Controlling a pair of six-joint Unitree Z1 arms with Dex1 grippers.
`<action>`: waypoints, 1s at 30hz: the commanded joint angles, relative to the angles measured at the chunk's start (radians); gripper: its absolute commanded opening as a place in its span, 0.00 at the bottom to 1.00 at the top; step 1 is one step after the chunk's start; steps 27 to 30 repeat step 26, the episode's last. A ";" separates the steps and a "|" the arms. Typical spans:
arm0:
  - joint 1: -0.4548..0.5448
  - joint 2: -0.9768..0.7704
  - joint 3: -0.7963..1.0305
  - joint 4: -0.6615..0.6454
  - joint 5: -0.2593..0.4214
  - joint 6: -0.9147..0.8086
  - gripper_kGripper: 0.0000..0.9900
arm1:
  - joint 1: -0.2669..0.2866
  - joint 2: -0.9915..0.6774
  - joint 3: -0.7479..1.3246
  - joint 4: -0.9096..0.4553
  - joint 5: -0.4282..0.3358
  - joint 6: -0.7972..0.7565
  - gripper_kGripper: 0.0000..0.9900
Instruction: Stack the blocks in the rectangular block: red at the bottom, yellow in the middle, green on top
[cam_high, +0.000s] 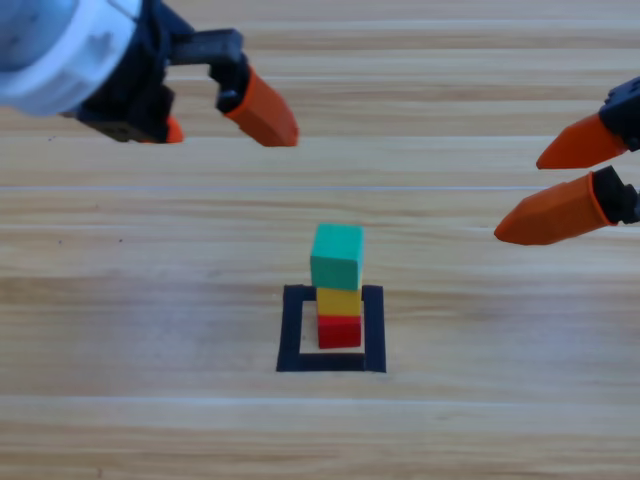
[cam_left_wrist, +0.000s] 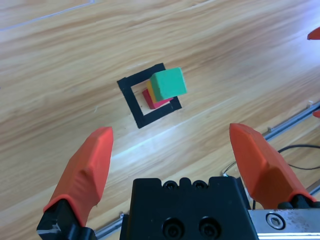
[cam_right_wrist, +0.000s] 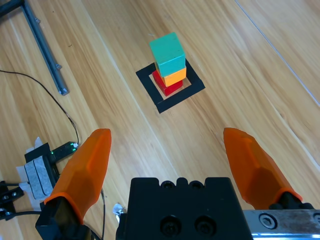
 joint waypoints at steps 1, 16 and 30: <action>-0.140 0.064 0.041 -0.014 0.057 -0.020 1.00 | 0.053 0.034 0.003 0.008 -0.003 -0.007 1.00; -0.143 0.060 0.042 -0.013 0.073 -0.026 1.00 | 0.174 0.042 -0.060 0.055 -0.135 -0.026 1.00; -0.143 0.057 0.053 -0.011 0.077 -0.030 1.00 | 0.174 0.042 -0.055 0.055 -0.157 -0.026 1.00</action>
